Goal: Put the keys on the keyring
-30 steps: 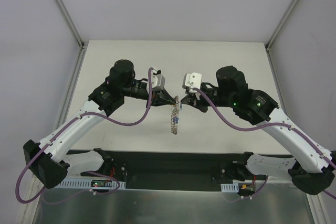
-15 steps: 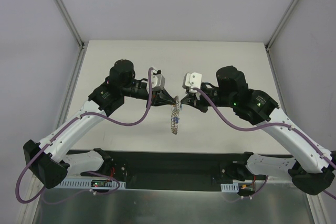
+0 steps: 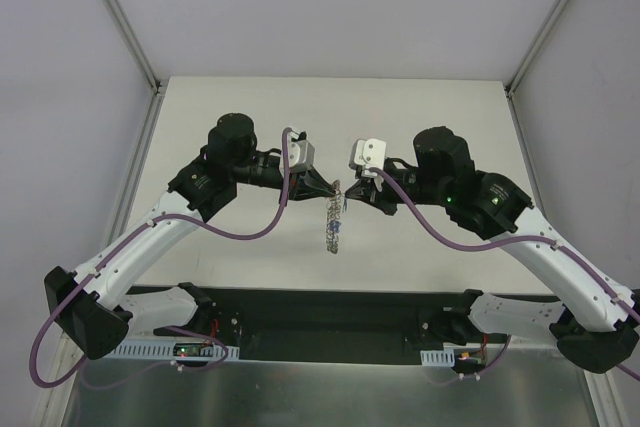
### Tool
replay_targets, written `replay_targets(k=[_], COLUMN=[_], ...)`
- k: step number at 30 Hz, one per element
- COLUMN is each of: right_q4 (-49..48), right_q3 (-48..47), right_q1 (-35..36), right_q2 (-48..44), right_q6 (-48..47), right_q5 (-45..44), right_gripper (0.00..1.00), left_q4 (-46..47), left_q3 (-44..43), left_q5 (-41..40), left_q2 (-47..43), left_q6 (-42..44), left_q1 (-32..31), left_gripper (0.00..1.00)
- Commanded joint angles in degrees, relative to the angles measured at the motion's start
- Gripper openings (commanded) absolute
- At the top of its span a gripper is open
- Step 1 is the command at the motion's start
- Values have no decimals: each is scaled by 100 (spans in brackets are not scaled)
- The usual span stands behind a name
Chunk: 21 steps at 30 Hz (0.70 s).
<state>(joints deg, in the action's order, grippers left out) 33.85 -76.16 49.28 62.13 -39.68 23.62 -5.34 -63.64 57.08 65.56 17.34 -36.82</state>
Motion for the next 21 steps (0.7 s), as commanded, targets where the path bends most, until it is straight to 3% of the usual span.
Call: replay_targets(k=[1,21], right_q4=[-97,-177], right_q3=[-22,-48], right_q1=[29,29], right_q2=[-122,-78], right_q6=[57,22], right_q5=[47,-15], right_gripper=[1,1], left_q4=[385,394], left_q3=[-237,-246], left_q5=[154,313], left_q2=[-96,-78], left_q6=[32,41], left_q1=[-54,-54], left_gripper=[0,0])
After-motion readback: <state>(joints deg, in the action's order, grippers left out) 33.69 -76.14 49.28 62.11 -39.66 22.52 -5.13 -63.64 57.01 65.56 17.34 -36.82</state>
